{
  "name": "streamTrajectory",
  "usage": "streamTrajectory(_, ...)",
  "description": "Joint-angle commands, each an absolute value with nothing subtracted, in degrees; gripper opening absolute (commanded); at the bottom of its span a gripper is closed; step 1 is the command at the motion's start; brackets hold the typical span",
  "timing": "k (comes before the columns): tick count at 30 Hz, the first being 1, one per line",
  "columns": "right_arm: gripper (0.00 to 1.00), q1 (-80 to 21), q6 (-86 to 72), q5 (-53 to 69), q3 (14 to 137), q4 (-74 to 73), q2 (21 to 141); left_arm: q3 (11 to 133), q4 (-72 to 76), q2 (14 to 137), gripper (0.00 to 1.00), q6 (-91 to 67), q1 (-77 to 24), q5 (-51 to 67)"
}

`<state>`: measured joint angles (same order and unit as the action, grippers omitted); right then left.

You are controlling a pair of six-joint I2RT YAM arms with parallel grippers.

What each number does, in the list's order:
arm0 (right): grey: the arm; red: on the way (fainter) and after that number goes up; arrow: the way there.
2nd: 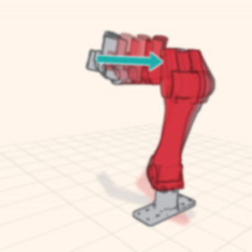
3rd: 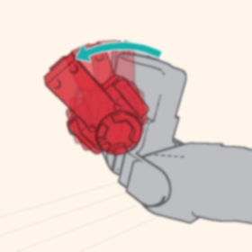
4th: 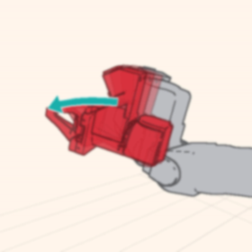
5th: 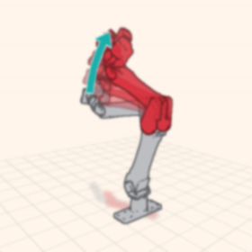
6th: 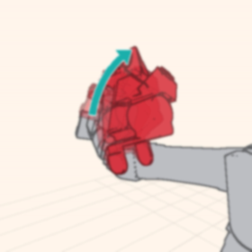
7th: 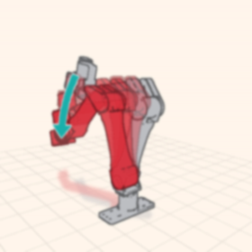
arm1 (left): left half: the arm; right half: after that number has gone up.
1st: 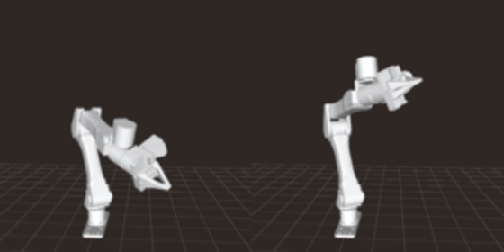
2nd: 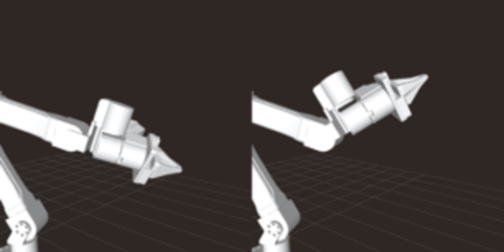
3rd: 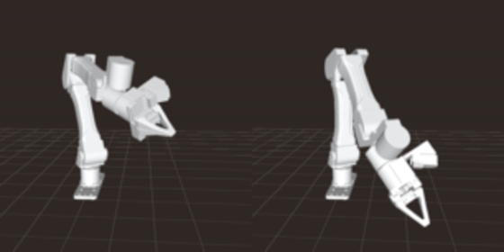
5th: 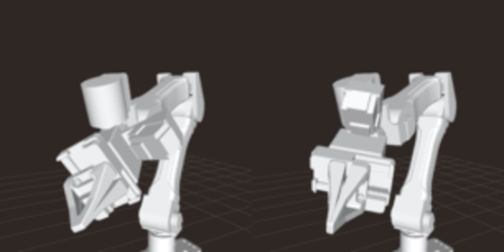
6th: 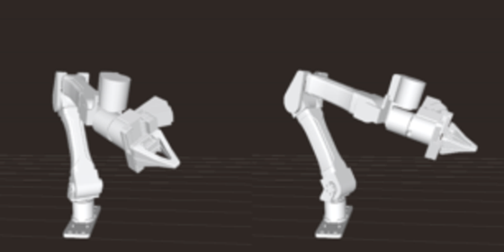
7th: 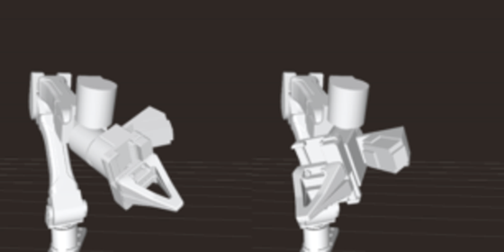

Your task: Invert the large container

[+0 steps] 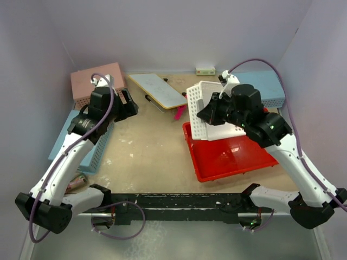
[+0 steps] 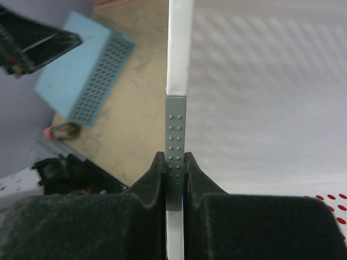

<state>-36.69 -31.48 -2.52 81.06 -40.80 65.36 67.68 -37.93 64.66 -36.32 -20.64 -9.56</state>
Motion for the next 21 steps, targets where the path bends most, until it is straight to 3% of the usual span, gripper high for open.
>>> streamTrajectory(1,0.00,-36.7,-24.6,16.3,83.2,-32.9,65.9,72.1,-37.7,61.1,0.79,-36.2,-20.5,-9.5)
streamTrajectory(10,0.00,-37.6,-30.8,46.4,77.8,-10.7,65.6,76.4,-37.4,54.5,0.79,-38.3,-20.5,-15.2)
streamTrajectory(18,0.00,-43.8,-44.2,57.9,71.7,9.7,69.9,78.5,-36.2,51.7,0.79,-40.7,-20.5,-20.7)
streamTrajectory(21,0.00,-43.9,-60.6,62.5,66.1,29.0,72.8,77.7,-35.8,51.1,0.79,-42.1,-20.5,-21.2)
